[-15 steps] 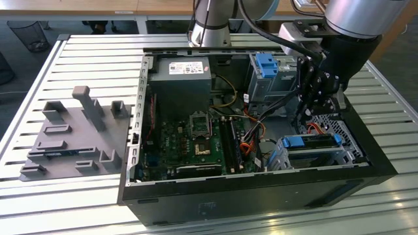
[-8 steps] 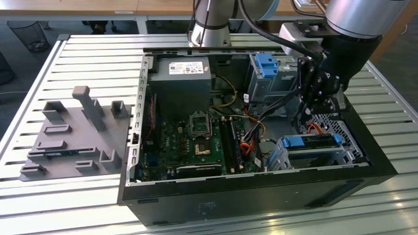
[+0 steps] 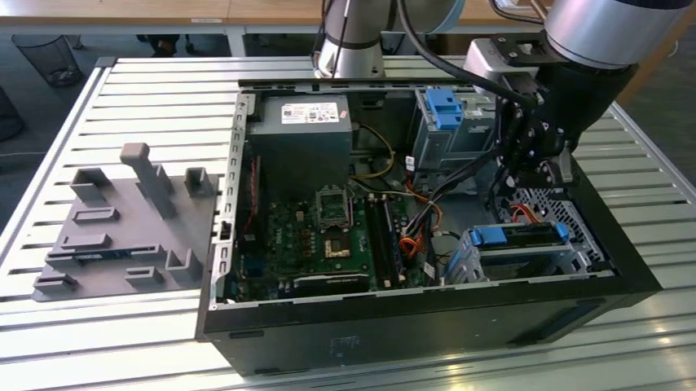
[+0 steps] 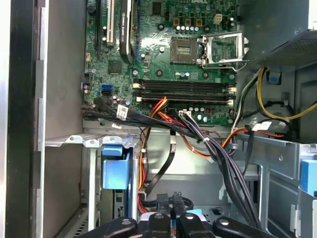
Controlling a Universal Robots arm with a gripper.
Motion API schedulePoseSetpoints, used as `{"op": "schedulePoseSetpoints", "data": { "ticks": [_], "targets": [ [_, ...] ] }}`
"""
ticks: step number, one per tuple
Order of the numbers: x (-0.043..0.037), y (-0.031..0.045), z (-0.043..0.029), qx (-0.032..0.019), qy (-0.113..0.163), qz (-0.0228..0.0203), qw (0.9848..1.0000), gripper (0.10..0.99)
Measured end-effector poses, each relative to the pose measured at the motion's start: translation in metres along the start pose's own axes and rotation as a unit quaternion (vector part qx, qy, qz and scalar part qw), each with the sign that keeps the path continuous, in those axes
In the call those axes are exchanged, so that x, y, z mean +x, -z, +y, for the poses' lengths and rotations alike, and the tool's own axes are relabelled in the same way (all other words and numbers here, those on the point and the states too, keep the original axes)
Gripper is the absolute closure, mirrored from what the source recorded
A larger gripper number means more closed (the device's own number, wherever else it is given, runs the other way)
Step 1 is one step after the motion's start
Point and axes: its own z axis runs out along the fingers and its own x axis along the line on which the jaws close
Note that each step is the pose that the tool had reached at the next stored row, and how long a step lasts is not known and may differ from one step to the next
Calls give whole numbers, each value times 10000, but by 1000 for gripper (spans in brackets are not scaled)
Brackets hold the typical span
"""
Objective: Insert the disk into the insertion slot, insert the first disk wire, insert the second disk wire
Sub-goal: 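Insert the second disk wire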
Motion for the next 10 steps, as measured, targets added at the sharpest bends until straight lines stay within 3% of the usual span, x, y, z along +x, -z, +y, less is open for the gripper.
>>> {"op": "schedulePoseSetpoints", "data": {
  "ticks": [6, 10],
  "targets": [
    [70, 1, 0, 0, 0, -3, 10000, 937],
    [159, 4, 1, 0, 0, -3, 10000, 937]
  ]
}}
